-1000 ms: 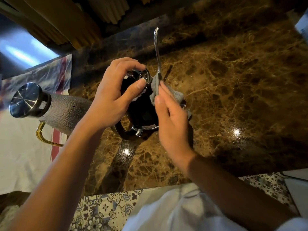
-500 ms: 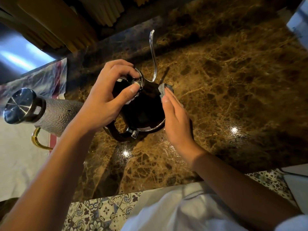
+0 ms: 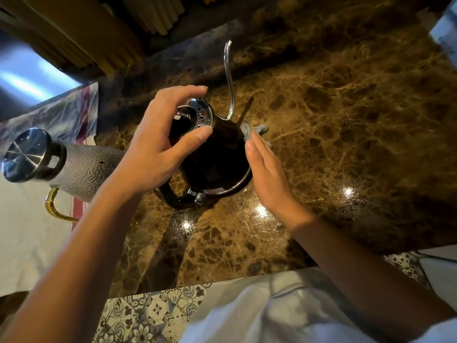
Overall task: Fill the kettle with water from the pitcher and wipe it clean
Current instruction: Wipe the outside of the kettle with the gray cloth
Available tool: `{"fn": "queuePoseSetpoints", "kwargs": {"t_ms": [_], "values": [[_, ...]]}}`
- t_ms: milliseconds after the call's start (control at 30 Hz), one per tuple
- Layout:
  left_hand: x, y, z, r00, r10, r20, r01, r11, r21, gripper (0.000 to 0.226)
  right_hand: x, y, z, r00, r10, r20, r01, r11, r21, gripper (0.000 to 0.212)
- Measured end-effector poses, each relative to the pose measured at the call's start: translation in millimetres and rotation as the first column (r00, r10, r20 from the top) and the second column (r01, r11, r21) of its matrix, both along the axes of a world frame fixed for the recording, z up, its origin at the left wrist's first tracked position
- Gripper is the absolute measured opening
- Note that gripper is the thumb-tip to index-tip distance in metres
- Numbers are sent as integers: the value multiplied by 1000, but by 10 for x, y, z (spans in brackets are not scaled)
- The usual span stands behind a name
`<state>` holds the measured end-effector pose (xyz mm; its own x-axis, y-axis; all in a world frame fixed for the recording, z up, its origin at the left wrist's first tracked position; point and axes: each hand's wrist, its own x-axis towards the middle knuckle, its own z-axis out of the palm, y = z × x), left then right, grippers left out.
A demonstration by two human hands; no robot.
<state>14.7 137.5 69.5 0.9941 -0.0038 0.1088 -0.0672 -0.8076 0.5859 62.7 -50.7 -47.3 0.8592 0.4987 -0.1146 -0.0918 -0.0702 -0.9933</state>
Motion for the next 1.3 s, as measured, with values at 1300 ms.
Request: {"fn": "queuePoseSetpoints", "kwargs": {"t_ms": [1300], "values": [[34,105,31,996,-84,-14,84,996,-10,46,678,208,100,973,86,-215,-101,993,-56,71]]}}
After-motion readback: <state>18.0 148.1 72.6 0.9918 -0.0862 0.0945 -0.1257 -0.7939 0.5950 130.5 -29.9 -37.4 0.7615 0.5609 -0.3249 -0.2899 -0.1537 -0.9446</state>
